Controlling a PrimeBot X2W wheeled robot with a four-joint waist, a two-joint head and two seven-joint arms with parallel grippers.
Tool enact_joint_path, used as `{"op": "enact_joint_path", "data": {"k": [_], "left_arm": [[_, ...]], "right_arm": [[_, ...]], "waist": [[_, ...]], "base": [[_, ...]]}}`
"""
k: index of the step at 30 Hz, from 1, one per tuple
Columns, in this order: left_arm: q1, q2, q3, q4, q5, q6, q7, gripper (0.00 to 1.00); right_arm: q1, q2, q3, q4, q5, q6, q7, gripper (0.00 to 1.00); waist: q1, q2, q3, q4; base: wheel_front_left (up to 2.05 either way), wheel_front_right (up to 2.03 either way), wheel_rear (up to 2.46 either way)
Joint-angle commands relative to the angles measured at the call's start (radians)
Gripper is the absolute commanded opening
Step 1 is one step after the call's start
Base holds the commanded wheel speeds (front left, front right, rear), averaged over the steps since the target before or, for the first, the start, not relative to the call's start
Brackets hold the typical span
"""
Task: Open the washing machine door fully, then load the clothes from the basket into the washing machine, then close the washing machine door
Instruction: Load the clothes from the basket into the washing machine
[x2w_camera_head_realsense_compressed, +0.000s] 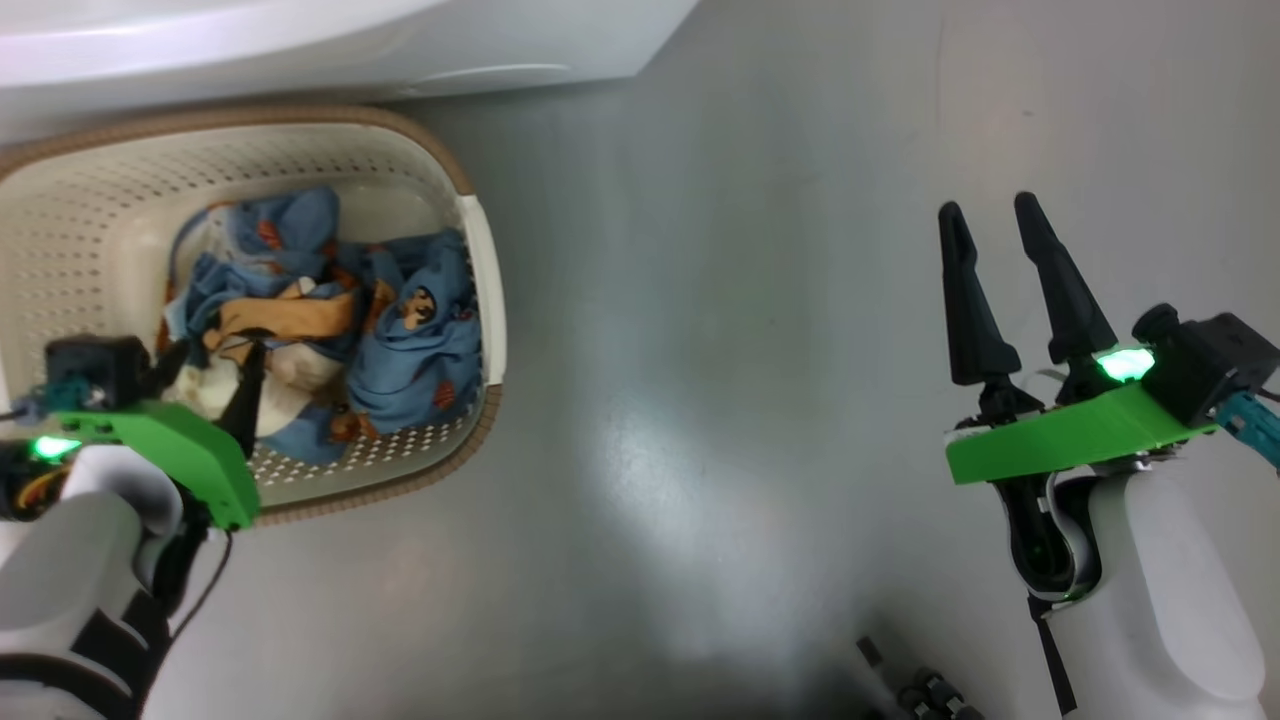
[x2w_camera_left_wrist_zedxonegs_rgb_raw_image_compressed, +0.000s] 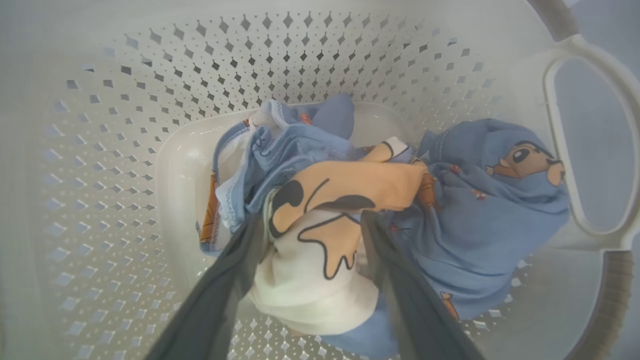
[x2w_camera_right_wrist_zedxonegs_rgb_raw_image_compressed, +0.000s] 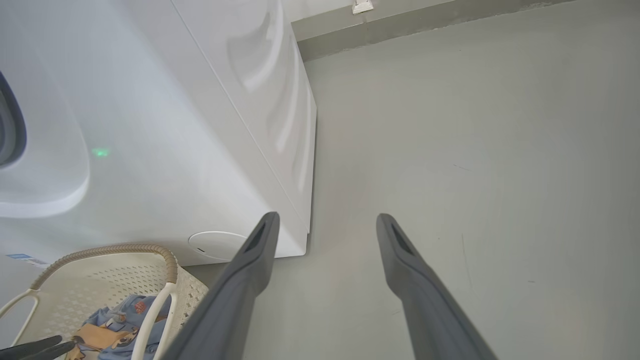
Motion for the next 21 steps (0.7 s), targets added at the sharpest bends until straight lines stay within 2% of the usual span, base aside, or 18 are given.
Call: {"op": "enact_joint_path", "data": {"k": [1,16,17,18,20,21], "left_arm": [[-0.017,0.055,-0.002,0.018,-0.029,-0.002,-0.006,1.0],[-0.111,0.085,-0.163,0.078,-0.161,-0.002,0.035,1.0],[-0.115,0.085,-0.171,0.08,-0.171,-0.002,0.043,0.89],[-0.118,0.086,-0.179,0.08,-0.182,-0.002,0.049,0.34],[-0.123,0.088,-0.193,0.082,-0.202,-0.002,0.052,0.0],[-0.125,0.088,-0.198,0.083,-0.214,-0.002,0.053,0.0]], "right_arm": [[0.008,0.007,0.029,-0.027,0.004,0.002,-0.012,1.0],[-0.011,0.016,0.047,-0.051,0.002,0.002,-0.012,1.0],[-0.012,0.017,0.048,-0.051,0.002,0.002,-0.012,1.0],[-0.013,0.017,0.048,-0.051,0.002,0.002,-0.012,1.0],[-0.015,0.018,0.048,-0.051,0.002,0.002,-0.012,1.0],[-0.015,0.018,0.048,-0.051,0.002,0.002,-0.012,1.0]], "waist": [[0.0,0.0,0.03,-0.028],[0.0,0.0,0.082,-0.071],[0.0,0.0,0.084,-0.073],[0.0,0.0,0.085,-0.074],[0.0,0.0,0.085,-0.075],[0.0,0.0,0.084,-0.075]], "base": [[0.0,0.0,0.0],[0.0,0.0,0.0],[0.0,0.0,0.0],[0.0,0.0,0.0],[0.0,0.0,0.0],[0.0,0.0,0.0]]}}
